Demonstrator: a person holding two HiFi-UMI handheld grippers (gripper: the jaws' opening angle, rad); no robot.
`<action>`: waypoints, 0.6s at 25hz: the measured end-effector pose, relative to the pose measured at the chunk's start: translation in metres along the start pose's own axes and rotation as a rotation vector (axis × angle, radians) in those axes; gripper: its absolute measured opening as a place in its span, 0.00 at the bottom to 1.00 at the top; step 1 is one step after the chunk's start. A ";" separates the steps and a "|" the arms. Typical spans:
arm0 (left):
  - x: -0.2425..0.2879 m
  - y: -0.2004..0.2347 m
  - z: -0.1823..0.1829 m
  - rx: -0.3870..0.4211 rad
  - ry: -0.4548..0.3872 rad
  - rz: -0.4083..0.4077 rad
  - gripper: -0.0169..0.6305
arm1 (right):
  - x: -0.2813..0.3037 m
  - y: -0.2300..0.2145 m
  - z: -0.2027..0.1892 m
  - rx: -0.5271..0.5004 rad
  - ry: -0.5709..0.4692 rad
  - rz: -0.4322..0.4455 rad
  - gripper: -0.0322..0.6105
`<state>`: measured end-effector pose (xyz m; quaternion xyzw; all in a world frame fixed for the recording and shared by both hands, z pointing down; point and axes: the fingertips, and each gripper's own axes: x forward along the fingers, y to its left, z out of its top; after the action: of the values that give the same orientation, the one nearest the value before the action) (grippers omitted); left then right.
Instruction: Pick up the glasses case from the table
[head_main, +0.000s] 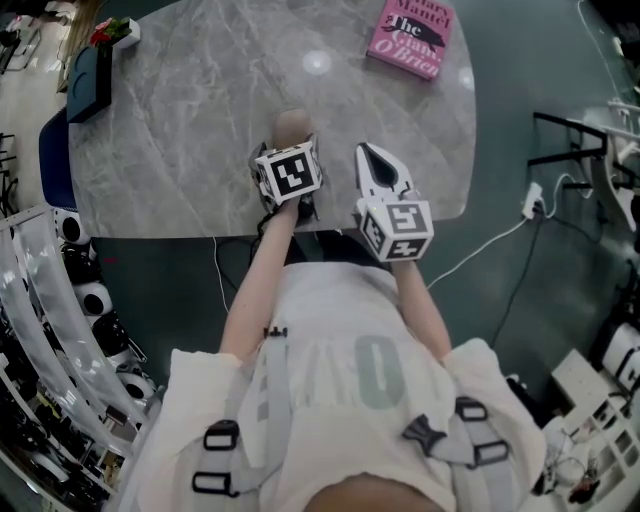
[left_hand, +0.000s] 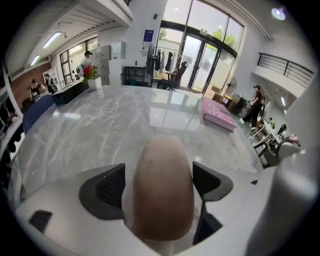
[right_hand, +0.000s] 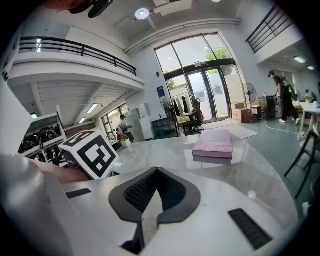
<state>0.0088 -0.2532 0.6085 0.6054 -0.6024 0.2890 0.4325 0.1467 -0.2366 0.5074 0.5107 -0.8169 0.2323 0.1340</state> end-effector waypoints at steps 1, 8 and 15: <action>0.005 -0.001 -0.003 0.007 0.006 0.005 0.64 | 0.000 -0.001 -0.002 0.002 0.005 0.002 0.05; 0.024 -0.007 -0.020 0.032 0.122 -0.010 0.64 | 0.004 -0.002 -0.009 0.013 0.029 0.011 0.05; 0.035 -0.008 -0.023 0.050 0.156 0.021 0.64 | 0.005 -0.007 -0.013 0.019 0.043 0.003 0.05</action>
<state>0.0243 -0.2503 0.6478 0.5856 -0.5657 0.3546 0.4597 0.1504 -0.2370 0.5225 0.5053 -0.8125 0.2511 0.1465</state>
